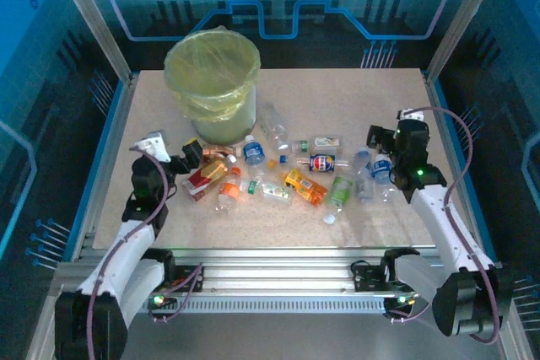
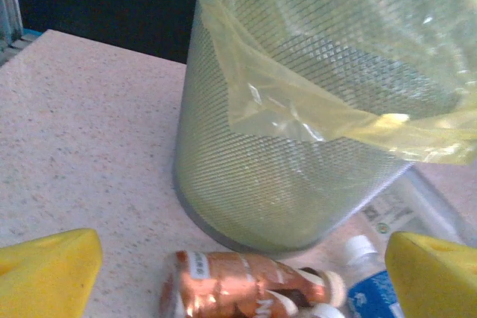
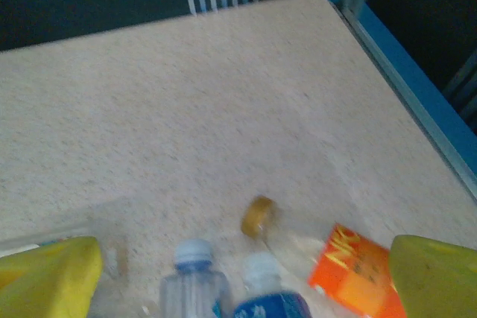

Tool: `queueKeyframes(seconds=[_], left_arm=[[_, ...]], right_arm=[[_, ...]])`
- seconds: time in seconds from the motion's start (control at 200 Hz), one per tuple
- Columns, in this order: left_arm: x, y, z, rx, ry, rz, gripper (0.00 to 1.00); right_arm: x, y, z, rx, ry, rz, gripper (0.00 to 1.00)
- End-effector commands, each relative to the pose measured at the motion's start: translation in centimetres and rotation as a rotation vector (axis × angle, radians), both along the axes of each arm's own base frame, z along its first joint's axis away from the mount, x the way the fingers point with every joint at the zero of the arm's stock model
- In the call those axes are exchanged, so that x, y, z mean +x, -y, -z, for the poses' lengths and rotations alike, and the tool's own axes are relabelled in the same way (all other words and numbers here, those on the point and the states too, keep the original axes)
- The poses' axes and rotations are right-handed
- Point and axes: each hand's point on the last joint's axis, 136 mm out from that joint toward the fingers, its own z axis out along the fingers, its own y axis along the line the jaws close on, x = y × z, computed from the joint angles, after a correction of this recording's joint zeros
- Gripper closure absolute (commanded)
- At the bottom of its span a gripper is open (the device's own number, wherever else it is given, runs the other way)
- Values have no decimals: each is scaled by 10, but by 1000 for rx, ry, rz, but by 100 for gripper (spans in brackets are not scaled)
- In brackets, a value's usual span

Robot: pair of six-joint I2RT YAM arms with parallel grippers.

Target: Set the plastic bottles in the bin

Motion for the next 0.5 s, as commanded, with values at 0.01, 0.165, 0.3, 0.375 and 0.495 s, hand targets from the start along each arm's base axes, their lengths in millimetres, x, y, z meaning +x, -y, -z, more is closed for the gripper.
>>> queueKeyframes(seconds=[0.01, 0.165, 0.3, 0.375, 0.495], left_arm=[[-15, 3, 10, -98, -34, -6, 1], [-19, 4, -1, -141, -4, -5, 1], [-17, 9, -8, -177, 8, 16, 1], [-15, 11, -12, -195, 12, 22, 1], [-12, 13, -17, -204, 16, 33, 1]], right_arm=[[-51, 27, 35, -11, -294, 159, 0], [-65, 43, 32, 124, -422, 212, 0], [-66, 24, 37, 231, -493, 123, 0], [-68, 16, 44, 273, -543, 85, 0], [-77, 10, 62, 321, -619, 58, 0]])
